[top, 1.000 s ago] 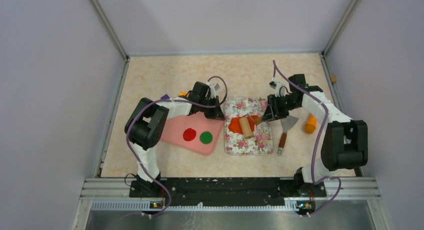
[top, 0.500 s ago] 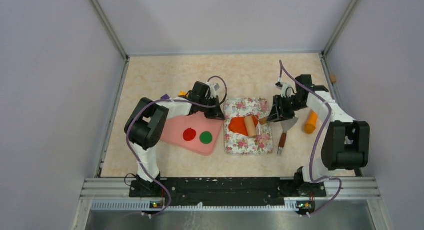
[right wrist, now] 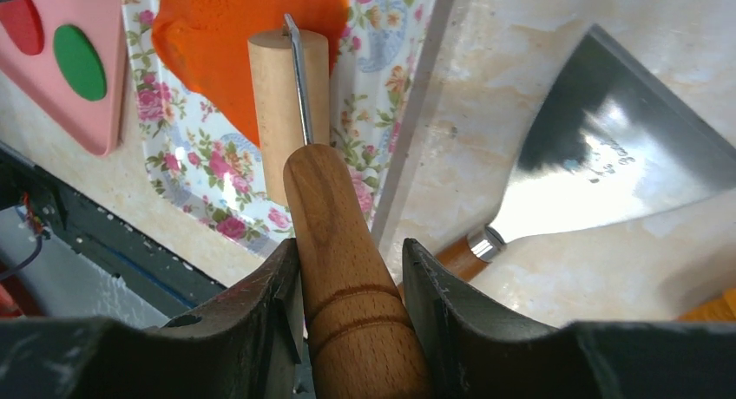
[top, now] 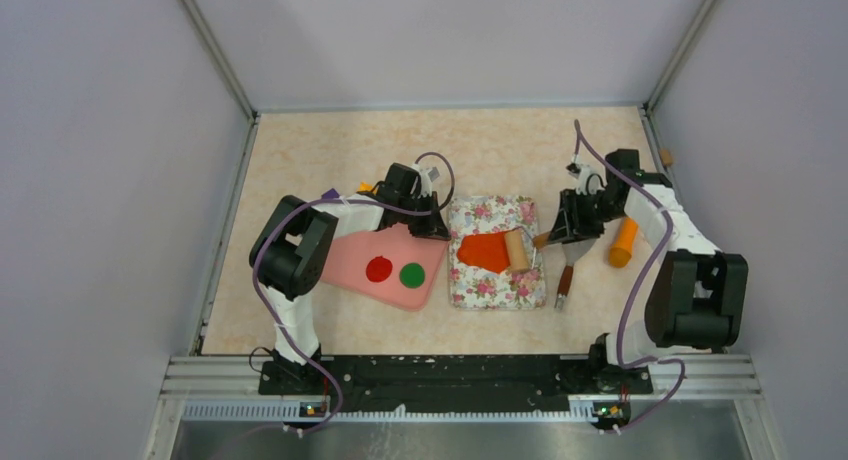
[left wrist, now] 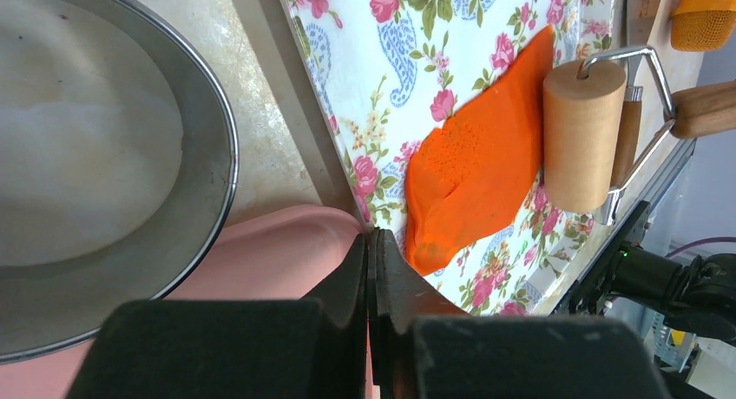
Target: Roll out the dumpling wrappers from the dough
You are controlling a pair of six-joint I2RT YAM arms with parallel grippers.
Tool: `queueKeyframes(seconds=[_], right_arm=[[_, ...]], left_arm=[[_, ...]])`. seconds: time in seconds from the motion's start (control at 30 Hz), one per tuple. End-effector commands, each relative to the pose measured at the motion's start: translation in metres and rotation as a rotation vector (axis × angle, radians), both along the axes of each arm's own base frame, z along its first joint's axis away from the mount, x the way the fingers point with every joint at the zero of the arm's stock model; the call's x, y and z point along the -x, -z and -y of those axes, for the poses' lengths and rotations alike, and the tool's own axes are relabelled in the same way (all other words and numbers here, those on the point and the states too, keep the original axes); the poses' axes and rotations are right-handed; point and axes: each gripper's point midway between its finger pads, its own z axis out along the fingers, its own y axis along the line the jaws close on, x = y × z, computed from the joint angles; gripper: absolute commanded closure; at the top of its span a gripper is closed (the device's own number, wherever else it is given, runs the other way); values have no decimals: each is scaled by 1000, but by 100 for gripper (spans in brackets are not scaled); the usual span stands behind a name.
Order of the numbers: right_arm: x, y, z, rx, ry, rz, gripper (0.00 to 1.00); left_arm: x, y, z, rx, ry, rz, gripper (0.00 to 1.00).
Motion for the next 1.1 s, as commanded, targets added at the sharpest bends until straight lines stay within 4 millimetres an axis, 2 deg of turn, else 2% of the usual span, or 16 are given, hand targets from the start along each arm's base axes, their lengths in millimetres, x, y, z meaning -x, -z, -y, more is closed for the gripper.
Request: queueKeyframes(seconds=[0.0, 0.1, 0.2, 0.27, 0.37, 0.4, 0.5, 0.57, 0.63, 0.73, 0.83, 0.97, 1.07], right_arm=[[-1, 32, 101, 504, 59, -15, 100], [-1, 26, 103, 506, 60, -6, 100], [-4, 12, 96, 471, 50, 30, 100], [-12, -6, 93, 454, 63, 75, 100], [-26, -50, 76, 364, 50, 188, 100], [-28, -66, 66, 312, 34, 229, 100], [-30, -115, 34, 165, -45, 379, 100], [-28, -141, 13, 139, -156, 488, 100], [-24, -157, -11, 198, -333, 594, 100], [-17, -169, -46, 376, -632, 769, 100], [-6, -172, -80, 520, -911, 924, 100], [2, -164, -114, 645, -1197, 1073, 100], [12, -152, -138, 663, -1356, 1160, 100]], left_arm=[[6, 45, -27, -167, -59, -33, 100], [6, 43, -27, -165, -58, -30, 100], [5, 38, -26, -156, -49, -19, 100], [3, 29, -23, -143, -28, 4, 100], [-5, 3, -15, -105, 7, 65, 100], [-7, -7, -12, -87, 22, 85, 95], [-14, -41, -6, -50, 49, 156, 70], [-15, -59, -6, -50, 66, 196, 61], [-15, -69, -9, -59, 76, 228, 55], [-12, -73, -15, -76, 76, 231, 51], [-8, -61, -23, -87, 52, 179, 50], [-7, -39, -30, -88, 14, 130, 51], [-8, -31, -25, -60, 32, 106, 53]])
